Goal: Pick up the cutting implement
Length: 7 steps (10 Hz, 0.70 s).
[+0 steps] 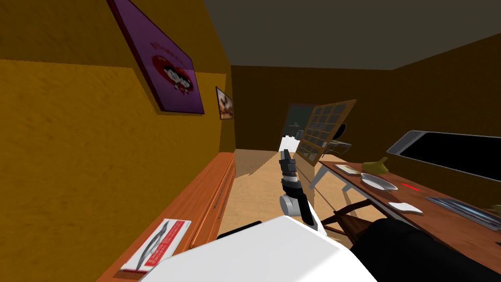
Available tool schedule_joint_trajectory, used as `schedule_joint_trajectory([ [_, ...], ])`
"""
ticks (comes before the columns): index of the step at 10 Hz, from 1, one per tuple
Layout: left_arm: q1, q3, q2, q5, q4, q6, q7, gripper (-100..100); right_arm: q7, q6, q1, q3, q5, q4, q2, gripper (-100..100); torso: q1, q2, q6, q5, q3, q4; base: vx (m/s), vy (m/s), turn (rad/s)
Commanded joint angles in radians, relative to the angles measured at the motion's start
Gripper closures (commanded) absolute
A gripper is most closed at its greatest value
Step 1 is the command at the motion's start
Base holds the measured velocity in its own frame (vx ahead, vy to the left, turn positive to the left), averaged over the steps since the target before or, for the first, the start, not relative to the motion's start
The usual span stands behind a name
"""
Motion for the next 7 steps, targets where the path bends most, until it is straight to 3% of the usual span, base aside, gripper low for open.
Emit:
schedule_joint_trajectory([
  [1, -0.007, 0.002, 0.001, 0.012, 0.029, 0.007, -0.009, -100, 0.000, 0.000, 0.000, 0.000, 0.000, 0.000, 0.000, 0, 0.000, 0.000, 0.000, 0.000, 0.000, 0.000, -0.002, 0.024, -0.041],
  [3, -0.012, 0.000, -0.008, 0.030, 0.072, 0.036, -0.006, -100, 0.000, 0.000, 0.000, 0.000, 0.000, 0.000, 0.000, 0, -0.001, 0.000, 0.000, 0.000, 0.000, 0.000, 0.001, 0.024, -0.083],
  [4, -0.016, 0.001, -0.001, 0.025, 0.063, 0.026, -0.009, -100, 0.000, 0.000, 0.000, 0.000, 0.000, 0.000, 0.000, 0, 0.000, 0.000, 0.000, 0.000, 0.000, 0.000, 0.002, 0.019, -0.028],
  [5, -0.017, 0.001, -0.001, 0.026, 0.066, 0.030, -0.008, 0, 0.000, 0.000, 0.000, 0.000, 0.000, 0.000, 0.000, 0, -0.001, 0.000, 0.000, 0.000, 0.000, 0.000, 0.000, 0.000, 0.000],
  [6, -0.012, -0.009, -0.018, 0.010, 0.051, 0.017, -0.019, -100, 0.000, 0.000, 0.000, 0.000, 0.000, 0.000, 0.000, 0, -0.001, 0.000, 0.000, 0.000, 0.000, 0.000, 0.055, 0.039, 0.173],
  [7, -0.006, -0.020, -0.035, -0.007, 0.035, 0.004, -0.029, -100, 0.000, 0.000, 0.000, 0.000, 0.000, 0.000, 0.000, 0, 0.000, -0.003, -0.001, 0.000, -0.001, -0.001, 0.121, 0.065, 0.343],
])
